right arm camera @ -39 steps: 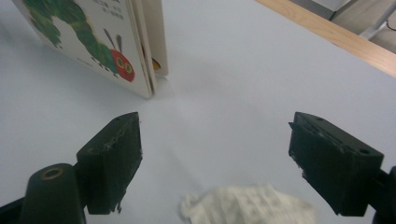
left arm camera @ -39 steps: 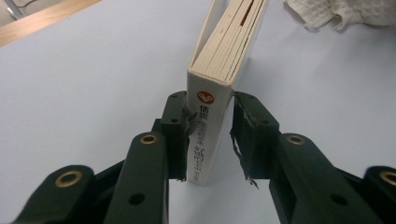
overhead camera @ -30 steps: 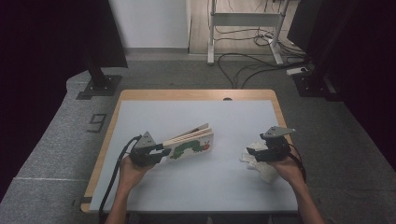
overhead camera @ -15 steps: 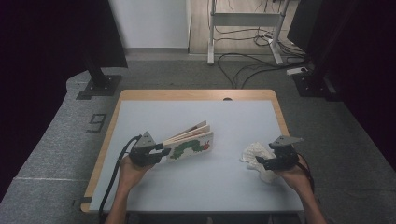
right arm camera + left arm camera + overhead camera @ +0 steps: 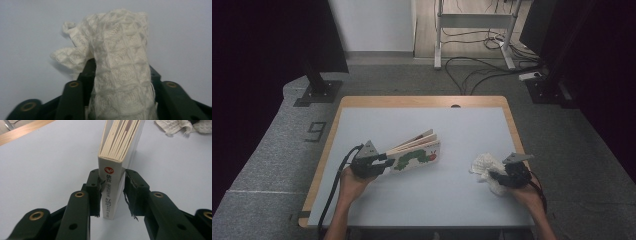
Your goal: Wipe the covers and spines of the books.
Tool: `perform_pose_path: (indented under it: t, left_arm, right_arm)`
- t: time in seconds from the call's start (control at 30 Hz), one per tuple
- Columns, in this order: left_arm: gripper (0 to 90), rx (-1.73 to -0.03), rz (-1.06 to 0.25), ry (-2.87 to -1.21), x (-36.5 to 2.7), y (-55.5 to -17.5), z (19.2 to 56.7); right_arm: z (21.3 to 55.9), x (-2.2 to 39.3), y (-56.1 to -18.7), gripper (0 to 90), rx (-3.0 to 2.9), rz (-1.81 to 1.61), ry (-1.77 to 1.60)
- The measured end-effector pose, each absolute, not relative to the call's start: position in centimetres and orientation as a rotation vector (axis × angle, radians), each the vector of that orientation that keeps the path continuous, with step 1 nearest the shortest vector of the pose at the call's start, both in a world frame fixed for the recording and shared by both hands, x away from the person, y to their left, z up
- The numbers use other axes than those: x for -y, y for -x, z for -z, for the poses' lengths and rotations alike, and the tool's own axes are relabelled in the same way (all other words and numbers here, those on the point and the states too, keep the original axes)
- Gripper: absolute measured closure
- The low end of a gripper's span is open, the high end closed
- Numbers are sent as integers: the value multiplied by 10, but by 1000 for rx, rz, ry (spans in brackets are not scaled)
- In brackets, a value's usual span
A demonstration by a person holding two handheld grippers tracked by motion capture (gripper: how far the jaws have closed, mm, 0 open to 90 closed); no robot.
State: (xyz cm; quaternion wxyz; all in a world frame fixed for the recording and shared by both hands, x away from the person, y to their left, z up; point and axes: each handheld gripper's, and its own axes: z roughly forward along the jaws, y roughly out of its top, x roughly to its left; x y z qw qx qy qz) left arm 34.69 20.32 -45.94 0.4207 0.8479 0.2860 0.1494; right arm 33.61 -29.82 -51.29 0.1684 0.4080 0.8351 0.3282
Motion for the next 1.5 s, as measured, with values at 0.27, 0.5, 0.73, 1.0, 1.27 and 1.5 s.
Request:
perform_pose_path:
  t: [0.27, 0.5, 0.73, 1.0, 1.27, 1.5]
  left_arm:
    - [663, -714, -375, -2126, -203, -347, 460]
    - [663, -712, -374, -2126, -203, -347, 460]
    - [663, -710, -373, -2128, -203, -347, 460]
    - [662, -710, -371, -2129, -203, -348, 461]
    - [660, -710, -369, -2131, -203, -348, 461]
    - [660, -709, -368, -2132, -203, -348, 462]
  right_arm:
    - [499, 299, -333, 652, -2379, -971, -1142]
    - [480, 301, -330, 650, -2359, -1038, -1113]
    - [464, 298, -328, 648, -2355, -1073, -1077]
    - [454, 287, -327, 646, -2377, -1113, -1024]
    - [449, 270, -327, 644, -2407, -1162, -963]
    - [448, 252, -327, 644, -2441, -1185, -908]
